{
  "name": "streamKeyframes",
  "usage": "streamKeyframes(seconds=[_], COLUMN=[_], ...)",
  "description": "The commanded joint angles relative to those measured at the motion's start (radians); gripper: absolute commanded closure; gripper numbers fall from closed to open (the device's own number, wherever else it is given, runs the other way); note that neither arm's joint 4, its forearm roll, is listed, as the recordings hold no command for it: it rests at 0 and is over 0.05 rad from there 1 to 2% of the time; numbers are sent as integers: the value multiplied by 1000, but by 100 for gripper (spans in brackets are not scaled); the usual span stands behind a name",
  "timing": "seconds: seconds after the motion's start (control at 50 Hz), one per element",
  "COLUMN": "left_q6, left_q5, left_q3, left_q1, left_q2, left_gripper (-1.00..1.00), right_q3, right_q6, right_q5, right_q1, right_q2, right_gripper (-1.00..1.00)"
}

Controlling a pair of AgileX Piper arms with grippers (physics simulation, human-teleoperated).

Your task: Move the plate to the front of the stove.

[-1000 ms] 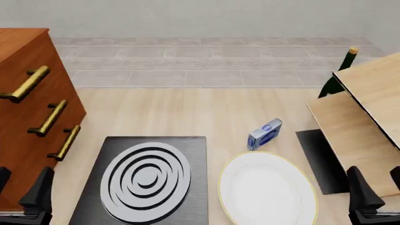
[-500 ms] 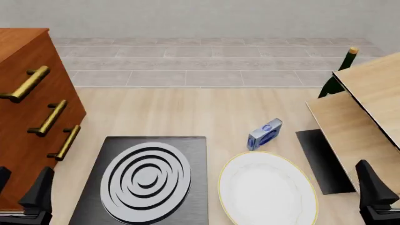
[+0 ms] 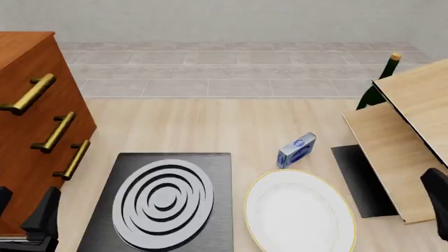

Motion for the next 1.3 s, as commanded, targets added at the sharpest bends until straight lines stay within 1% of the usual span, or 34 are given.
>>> streamKeyframes(seconds=[0.02,0.04,0.08,0.1,0.12,0.14,0.16,0.18,0.2,0.24,0.26,0.28,0.3,0.32,0.34,0.36,0.38,0.4,0.42,0.5,0.52,0.58,0.62,0.66,0.7,0.72,0.74,0.78,0.82,0.92,0.96,0.98,1.14,1.3], left_q6=[0,0,0,0,0,0,0,0,0,0,0,0,0,0,0,0,0,0,0,0,0,0,0,0,0,0,0,0,0,0,0,0,0,0], left_q5=[0,0,0,0,0,0,0,0,0,0,0,0,0,0,0,0,0,0,0,0,0,0,0,0,0,0,0,0,0,0,0,0,0,0], left_q3=[0,0,0,0,0,0,0,0,0,0,0,0,0,0,0,0,0,0,0,0,0,0,0,0,0,0,0,0,0,0,0,0,0,0], left_q1=[0,0,0,0,0,0,0,0,0,0,0,0,0,0,0,0,0,0,0,0,0,0,0,0,0,0,0,0,0,0,0,0,0,0], left_q2=[0,0,0,0,0,0,0,0,0,0,0,0,0,0,0,0,0,0,0,0,0,0,0,0,0,0,0,0,0,0,0,0,0,0], left_gripper=[-100,-100,-100,-100,-100,-100,-100,-100,-100,-100,-100,-100,-100,-100,-100,-100,-100,-100,-100,-100,-100,-100,-100,-100,-100,-100,-100,-100,-100,-100,-100,-100,-100,-100], right_q3=[-126,-134,-133,-129,-121,-134,-137,-116,-125,-121,-125,-119,-119,-122,-126,-123,-109,-103,-96,-40,-37,-34,-32,-40,-42,-38,-35,-36,-33,9,20,28,40,110], right_q6=[40,37,47,63,69,39,36,87,81,98,84,87,102,99,84,88,128,132,114,152,131,147,135,146,170,169,185,192,184,191,184,163,184,203], right_q5=[122,123,133,136,142,186,196,216,235,254,269,283,290,296,294,290,294,298,304,299,300,300,301,306,310,310,314,317,321,326,328,330,335,320], right_q1=[23,12,24,20,40,75,79,89,99,97,110,115,114,110,91,76,83,85,86,90,95,82,84,81,79,78,76,64,56,48,45,49,40,42], right_q2=[40,42,58,62,75,87,91,97,111,124,135,145,139,139,150,155,150,149,150,150,161,166,182,195,199,198,198,194,192,163,158,162,159,140], right_gripper=[-100,-100,-100,-100,-100,-100,-100,-100,-100,-100,-100,-100,-100,-100,-100,-100,-100,-100,-100,-100,-100,-100,-100,-100,-100,-100,-100,-100,-100,-100,-100,-100,-100,-100])
